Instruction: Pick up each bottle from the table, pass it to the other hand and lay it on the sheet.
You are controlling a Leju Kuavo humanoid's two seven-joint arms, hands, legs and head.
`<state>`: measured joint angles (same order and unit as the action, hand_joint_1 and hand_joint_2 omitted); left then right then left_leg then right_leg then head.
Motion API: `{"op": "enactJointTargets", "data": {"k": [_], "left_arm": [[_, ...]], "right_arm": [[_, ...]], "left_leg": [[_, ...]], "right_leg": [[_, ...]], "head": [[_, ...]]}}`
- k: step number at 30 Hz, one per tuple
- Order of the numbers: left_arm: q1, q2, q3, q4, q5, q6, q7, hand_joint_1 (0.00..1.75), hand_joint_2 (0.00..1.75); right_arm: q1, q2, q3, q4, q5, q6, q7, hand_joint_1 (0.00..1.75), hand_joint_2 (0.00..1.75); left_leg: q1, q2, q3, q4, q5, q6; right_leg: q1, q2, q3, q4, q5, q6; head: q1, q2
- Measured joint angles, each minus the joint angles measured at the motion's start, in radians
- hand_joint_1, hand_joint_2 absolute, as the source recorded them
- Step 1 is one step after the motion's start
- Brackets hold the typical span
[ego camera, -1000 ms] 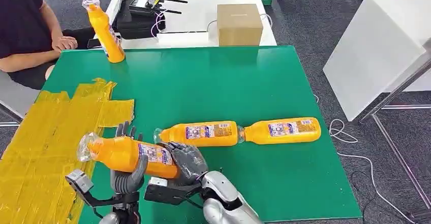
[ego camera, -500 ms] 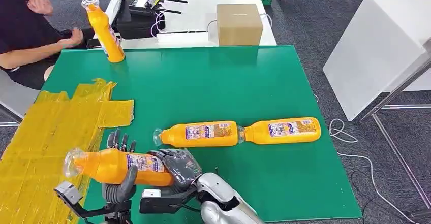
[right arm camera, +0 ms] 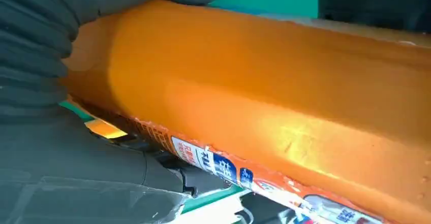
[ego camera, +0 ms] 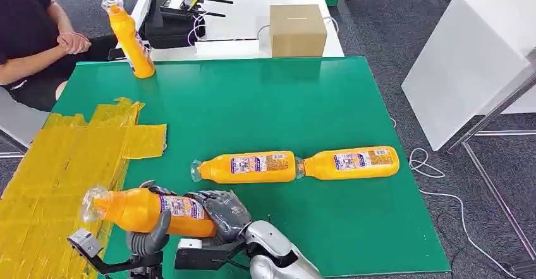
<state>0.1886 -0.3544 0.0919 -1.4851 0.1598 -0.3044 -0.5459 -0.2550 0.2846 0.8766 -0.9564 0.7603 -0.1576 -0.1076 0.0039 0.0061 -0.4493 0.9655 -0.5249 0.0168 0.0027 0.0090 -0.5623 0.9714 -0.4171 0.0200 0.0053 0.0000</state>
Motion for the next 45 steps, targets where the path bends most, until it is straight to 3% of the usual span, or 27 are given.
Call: {"op": "enactJointTargets", "data": {"k": [9, 19, 25, 28, 32, 37, 45], "left_arm": [[-0.016, 0.006, 0.032, -0.050, -0.271, 0.198, -0.040, 1.75, 1.75], [-0.022, 0.008, 0.048, -0.085, -0.321, 0.238, -0.048, 1.75, 1.75], [-0.024, 0.053, 0.042, -0.146, -0.715, 0.596, -0.093, 1.75, 1.75], [-0.023, 0.098, 0.042, -0.182, -0.932, 0.757, -0.027, 1.75, 1.75], [-0.039, 0.170, 0.041, -0.159, -1.201, 0.746, 0.203, 1.75, 1.75], [-0.135, 0.268, 0.008, 0.069, -1.577, 0.828, 0.452, 1.75, 1.75], [-0.244, 0.375, -0.007, 0.338, -1.635, 0.877, 0.493, 1.75, 1.75]], "right_arm": [[0.118, -0.044, -0.080, -0.183, 0.027, -0.048, 0.018, 0.00, 0.00], [0.164, -0.060, -0.123, -0.290, 0.039, -0.048, 0.029, 0.00, 0.00], [0.187, -0.083, -0.163, -0.338, 0.012, -0.028, 0.028, 0.00, 0.00], [0.190, -0.100, -0.189, -0.357, -0.001, -0.008, 0.022, 0.00, 0.00], [0.191, -0.112, -0.201, -0.372, -0.009, 0.018, 0.016, 0.00, 0.00], [0.178, -0.113, -0.193, -0.372, -0.026, 0.049, 0.014, 0.00, 0.00], [0.160, -0.130, -0.189, -0.367, -0.051, 0.051, 0.014, 0.00, 0.00]], "left_leg": [[0.000, 0.000, -0.001, 0.000, 0.000, 0.000], [0.000, 0.000, -0.001, 0.000, 0.000, 0.000], [0.000, 0.000, -0.001, 0.000, 0.000, 0.000], [0.000, 0.000, -0.001, 0.000, 0.000, 0.000], [0.000, 0.000, 0.000, 0.000, 0.000, 0.000], [0.000, -0.001, 0.000, 0.000, 0.001, -0.001], [0.000, -0.001, 0.001, 0.000, 0.002, -0.002]], "right_leg": [[0.000, 0.000, 0.000, 0.000, 0.000, 0.000], [0.000, 0.000, 0.000, 0.000, 0.000, 0.000], [0.000, 0.000, 0.000, 0.000, 0.000, 0.000], [0.000, 0.000, 0.000, 0.000, 0.000, 0.000], [0.000, 0.000, 0.000, 0.000, 0.000, 0.000], [0.000, 0.000, 0.001, 0.000, 0.000, 0.000], [0.000, 0.000, 0.001, 0.002, 0.000, 0.000]], "head": [[0.000, 0.000], [0.000, 0.000], [0.000, 0.000], [0.000, 0.000], [0.000, 0.000], [0.000, 0.000], [0.000, 0.000]]}}
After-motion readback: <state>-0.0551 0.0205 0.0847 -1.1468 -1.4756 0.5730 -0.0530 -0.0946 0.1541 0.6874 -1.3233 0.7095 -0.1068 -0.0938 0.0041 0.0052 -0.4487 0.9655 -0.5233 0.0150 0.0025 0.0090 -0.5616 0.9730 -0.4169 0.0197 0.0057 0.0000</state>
